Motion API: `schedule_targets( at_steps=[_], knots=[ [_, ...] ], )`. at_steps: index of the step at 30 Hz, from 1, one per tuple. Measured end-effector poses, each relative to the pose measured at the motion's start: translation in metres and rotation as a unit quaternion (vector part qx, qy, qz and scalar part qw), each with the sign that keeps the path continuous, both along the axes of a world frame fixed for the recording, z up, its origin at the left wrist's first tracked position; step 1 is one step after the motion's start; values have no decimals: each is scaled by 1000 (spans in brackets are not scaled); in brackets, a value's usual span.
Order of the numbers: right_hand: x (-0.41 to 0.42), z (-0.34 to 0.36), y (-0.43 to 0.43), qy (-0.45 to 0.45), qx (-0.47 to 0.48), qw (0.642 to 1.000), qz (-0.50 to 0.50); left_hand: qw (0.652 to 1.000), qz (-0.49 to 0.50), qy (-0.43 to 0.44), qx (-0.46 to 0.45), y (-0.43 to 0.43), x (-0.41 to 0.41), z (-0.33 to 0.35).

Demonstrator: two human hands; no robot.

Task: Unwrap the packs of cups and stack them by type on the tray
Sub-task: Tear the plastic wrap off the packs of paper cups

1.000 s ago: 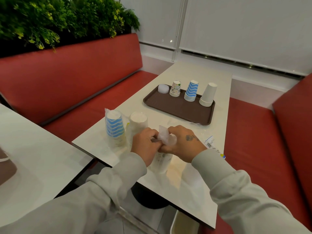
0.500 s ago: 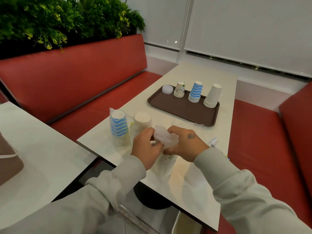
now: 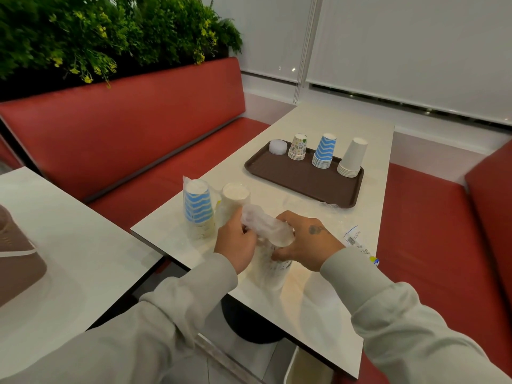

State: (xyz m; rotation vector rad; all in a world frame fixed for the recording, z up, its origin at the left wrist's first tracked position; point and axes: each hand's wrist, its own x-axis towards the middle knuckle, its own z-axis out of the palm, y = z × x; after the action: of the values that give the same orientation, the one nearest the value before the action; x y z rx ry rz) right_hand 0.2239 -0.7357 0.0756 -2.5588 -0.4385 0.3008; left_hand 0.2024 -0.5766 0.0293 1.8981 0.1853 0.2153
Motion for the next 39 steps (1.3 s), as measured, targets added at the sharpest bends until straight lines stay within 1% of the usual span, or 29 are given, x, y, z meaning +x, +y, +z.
schedule_targets(
  at_steps=[3,5,8,9,11,13,15,17,19,22,27,30,35,37,39],
  knots=[
    [1,-1,-2,5,-8,1000,-3,998,-50,12,-46,3,-5,0],
    [1,0,-3,6,-11,1000,-6,994,-79,1,-82,4,-12,-1],
    [4,-1,-1,2,-27,1000,3,990,-91,5,-106,5,-19,-13],
    [4,-1,0,-2,-38,999,13,992,-90,19,-89,6,-20,-19],
    [6,-4,3,-16,-51,998,24,992,-108,64,-10,9,-20,-35],
    [7,-6,4,-21,-47,999,18,983,-132,113,64,10,-21,-51],
    [7,-7,4,-18,-41,999,15,969,-155,152,117,10,-22,-63],
    [7,-7,4,-20,-36,999,19,960,-163,163,159,8,-23,-72],
    [6,-7,4,-19,-29,999,19,963,-140,138,185,4,-21,-78],
    [7,-9,4,-10,-35,999,16,976,-94,114,162,1,-16,-81],
    [8,-11,1,-10,-48,999,10,979,-70,146,126,5,-8,-82],
    [9,-9,1,-8,-61,998,26,977,-64,167,113,7,-3,-81],
    [9,-5,2,-6,-68,997,36,974,-92,169,117,3,-1,-81],
    [9,-5,2,-7,-71,997,39,972,-82,182,125,5,0,-79],
    [9,-6,3,-11,-76,996,39,973,-69,191,107,6,0,-78]
  ],
)
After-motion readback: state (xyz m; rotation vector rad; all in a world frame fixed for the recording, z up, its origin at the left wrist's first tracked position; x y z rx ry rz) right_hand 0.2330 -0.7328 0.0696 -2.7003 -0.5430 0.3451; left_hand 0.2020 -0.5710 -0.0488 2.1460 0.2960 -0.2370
